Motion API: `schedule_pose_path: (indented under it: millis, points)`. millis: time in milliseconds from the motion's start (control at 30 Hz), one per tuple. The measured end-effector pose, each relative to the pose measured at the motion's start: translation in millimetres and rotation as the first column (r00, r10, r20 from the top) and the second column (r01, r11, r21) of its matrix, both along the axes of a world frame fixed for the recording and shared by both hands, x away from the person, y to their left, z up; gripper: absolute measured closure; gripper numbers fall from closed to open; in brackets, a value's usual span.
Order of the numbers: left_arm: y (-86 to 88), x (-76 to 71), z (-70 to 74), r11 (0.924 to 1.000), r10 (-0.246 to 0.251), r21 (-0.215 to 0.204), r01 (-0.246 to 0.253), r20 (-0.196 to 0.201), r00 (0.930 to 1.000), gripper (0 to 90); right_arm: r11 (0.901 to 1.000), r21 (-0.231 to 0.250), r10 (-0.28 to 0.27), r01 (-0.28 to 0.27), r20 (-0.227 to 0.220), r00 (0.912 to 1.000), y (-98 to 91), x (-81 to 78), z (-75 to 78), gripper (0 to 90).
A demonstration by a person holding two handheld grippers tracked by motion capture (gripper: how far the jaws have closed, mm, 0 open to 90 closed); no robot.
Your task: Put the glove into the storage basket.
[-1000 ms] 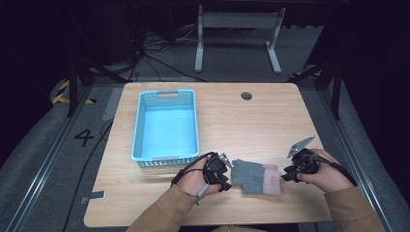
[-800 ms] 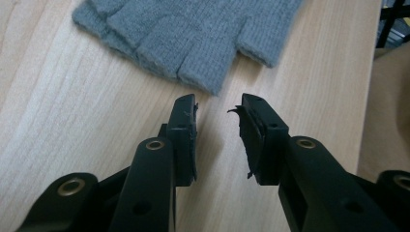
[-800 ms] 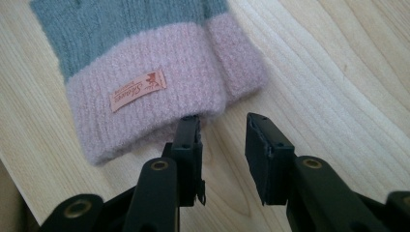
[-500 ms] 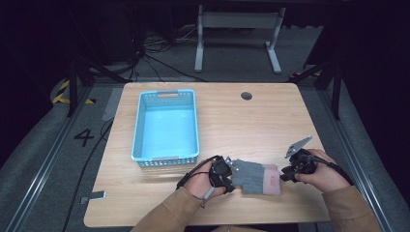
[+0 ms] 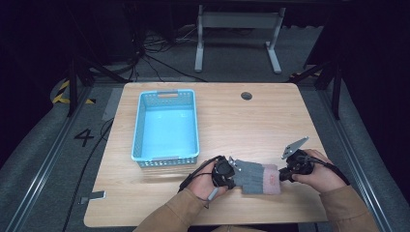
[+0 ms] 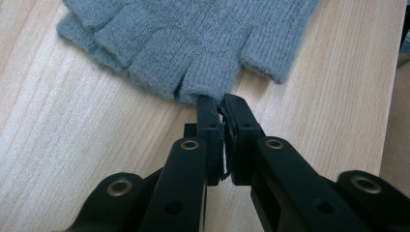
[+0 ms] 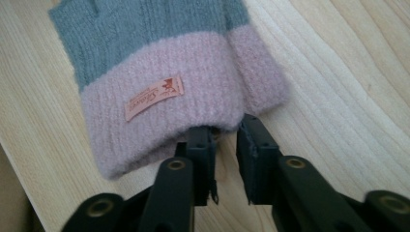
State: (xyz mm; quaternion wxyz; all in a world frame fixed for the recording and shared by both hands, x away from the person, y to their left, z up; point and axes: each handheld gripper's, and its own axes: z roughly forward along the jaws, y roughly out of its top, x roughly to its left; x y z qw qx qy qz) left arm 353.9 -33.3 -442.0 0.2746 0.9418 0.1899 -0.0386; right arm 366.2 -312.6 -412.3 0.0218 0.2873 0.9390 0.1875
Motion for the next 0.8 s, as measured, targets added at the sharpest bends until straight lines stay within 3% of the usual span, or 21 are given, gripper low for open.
schedule_pose_path:
  millis: [133, 433, 800]
  points:
    - [1.1, -1.5, 3.1, 1.0, -0.003, -0.007, 0.003, 0.003, 1.0, 88.5, 0.9999, -0.009, -0.006, 0.006, 0.005, 1.0, 0.5, -0.7, 3.1, 85.9]
    - [0.8, -6.6, 10.8, 0.9995, -0.019, -0.024, 0.019, 0.003, 0.9998, 88.8, 0.9976, 0.04, -0.059, 0.057, 0.059, 0.9965, -1.4, 0.6, 17.1, 86.8]
    - [-1.1, -6.7, 10.1, 0.9991, -0.022, -0.036, 0.022, 0.01, 0.9997, 88.7, 0.9913, 0.079, -0.111, 0.105, 0.082, 0.9904, -4.2, 10.8, 13.6, 86.7]
